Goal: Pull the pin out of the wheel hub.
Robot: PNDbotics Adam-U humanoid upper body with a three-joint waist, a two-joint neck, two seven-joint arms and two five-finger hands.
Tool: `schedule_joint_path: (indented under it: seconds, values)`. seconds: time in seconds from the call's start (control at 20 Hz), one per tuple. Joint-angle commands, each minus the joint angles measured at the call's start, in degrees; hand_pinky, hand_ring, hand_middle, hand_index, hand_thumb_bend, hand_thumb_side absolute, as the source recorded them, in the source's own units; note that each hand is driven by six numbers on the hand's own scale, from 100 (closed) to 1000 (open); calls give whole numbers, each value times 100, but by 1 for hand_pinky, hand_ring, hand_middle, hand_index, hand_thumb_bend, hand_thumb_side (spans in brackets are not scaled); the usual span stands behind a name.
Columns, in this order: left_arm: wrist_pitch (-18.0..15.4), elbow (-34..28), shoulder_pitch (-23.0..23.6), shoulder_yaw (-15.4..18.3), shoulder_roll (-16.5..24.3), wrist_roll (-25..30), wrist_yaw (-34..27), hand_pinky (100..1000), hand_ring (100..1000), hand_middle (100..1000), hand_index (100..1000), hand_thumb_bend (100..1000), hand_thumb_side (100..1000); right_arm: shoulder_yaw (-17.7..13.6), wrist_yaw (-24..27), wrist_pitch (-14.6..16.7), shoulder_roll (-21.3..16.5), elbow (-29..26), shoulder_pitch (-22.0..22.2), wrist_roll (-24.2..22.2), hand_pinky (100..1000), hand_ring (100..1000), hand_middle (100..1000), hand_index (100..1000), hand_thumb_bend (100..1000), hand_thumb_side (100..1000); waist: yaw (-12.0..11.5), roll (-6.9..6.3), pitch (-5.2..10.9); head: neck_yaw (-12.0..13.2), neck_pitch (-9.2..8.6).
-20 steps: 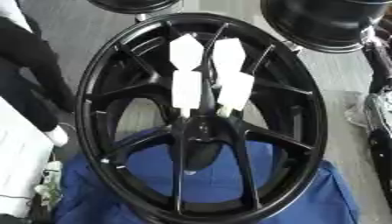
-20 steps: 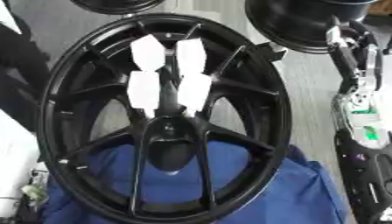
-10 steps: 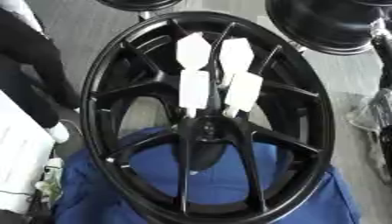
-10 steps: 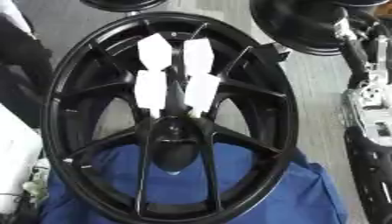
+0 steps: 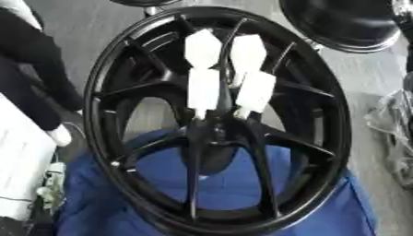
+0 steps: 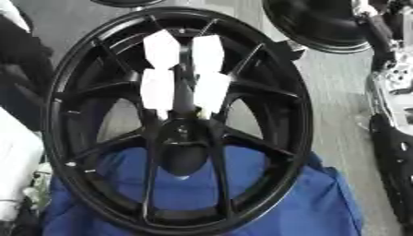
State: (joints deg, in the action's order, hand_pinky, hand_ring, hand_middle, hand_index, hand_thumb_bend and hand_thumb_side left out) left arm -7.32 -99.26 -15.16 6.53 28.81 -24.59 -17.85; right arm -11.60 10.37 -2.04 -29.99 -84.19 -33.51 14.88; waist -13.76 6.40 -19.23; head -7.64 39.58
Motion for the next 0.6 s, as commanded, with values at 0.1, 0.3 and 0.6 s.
schedule_joint_path:
  seconds: [0.1, 0.3, 0.6]
  values:
    - [41, -131, -33, 33, 230, 21, 37, 728, 786, 746, 726, 328, 764, 175, -204, -114, -426, -282, -210, -331, 844, 731, 730, 836, 418, 439, 20, -77, 174, -3, 21]
    - [58, -126, -25, 28, 259, 33, 41, 728, 786, 746, 726, 329, 762, 450, -417, -303, -753, -504, -459, -843, 843, 736, 733, 837, 435, 443, 28, -99, 210, -16, 34]
    - [79, -100, 36, 3, 314, 57, 28, 727, 787, 746, 725, 328, 763, 1057, -450, -638, -1424, -604, -1289, -1554, 844, 745, 738, 839, 451, 437, 65, -87, 267, -22, 75]
